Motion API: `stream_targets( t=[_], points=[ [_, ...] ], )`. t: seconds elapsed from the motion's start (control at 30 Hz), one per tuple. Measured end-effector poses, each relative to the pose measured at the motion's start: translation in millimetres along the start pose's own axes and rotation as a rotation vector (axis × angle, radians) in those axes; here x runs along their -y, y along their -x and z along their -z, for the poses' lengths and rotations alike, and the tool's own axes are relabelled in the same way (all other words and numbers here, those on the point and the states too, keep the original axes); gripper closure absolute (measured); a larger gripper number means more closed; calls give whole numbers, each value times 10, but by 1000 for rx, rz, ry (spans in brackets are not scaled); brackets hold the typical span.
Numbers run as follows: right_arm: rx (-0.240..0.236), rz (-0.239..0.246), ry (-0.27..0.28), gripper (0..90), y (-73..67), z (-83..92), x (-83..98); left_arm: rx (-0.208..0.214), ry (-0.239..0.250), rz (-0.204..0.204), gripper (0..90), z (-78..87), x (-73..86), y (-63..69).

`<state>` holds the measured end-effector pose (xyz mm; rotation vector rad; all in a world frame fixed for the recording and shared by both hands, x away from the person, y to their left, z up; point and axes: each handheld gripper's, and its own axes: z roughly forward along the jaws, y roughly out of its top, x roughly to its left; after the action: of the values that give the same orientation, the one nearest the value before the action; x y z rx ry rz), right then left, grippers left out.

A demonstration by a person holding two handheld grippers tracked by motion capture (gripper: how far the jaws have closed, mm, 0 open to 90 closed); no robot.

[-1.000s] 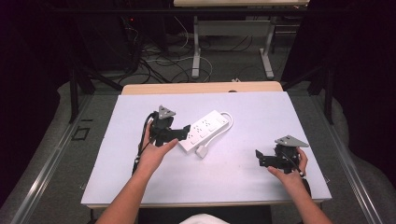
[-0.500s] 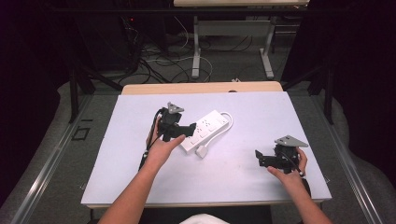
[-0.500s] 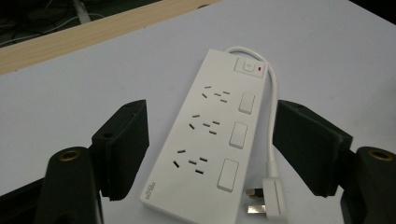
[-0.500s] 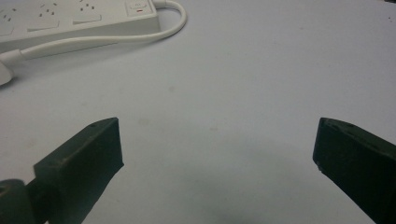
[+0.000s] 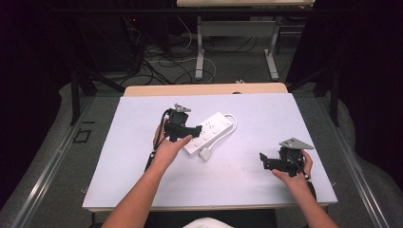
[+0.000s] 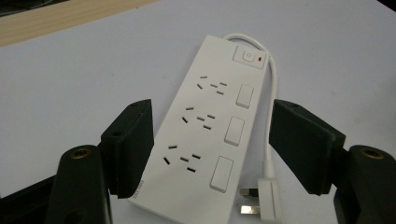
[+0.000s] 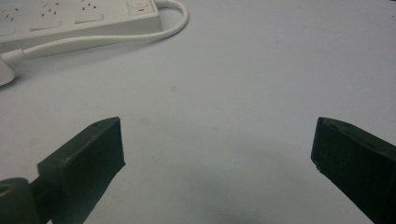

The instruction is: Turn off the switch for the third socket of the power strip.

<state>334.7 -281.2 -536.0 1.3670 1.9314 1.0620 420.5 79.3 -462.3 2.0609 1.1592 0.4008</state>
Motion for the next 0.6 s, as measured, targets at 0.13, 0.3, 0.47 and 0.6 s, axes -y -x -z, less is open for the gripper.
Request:
stream_targets(
  t=[0.13,0.3,0.47,0.6],
  points=[
    [-4,0,-11,22,5,2,0,12,-25,25,326,-34,0,-23],
    [-8,-2,-6,27,11,-4,1,21,-47,67,349,-70,2,-43],
    [-14,-2,-7,30,16,1,-1,38,-74,119,390,-99,9,-68],
    [-14,-4,-9,33,17,1,0,40,-79,132,414,-115,13,-75]
  ],
)
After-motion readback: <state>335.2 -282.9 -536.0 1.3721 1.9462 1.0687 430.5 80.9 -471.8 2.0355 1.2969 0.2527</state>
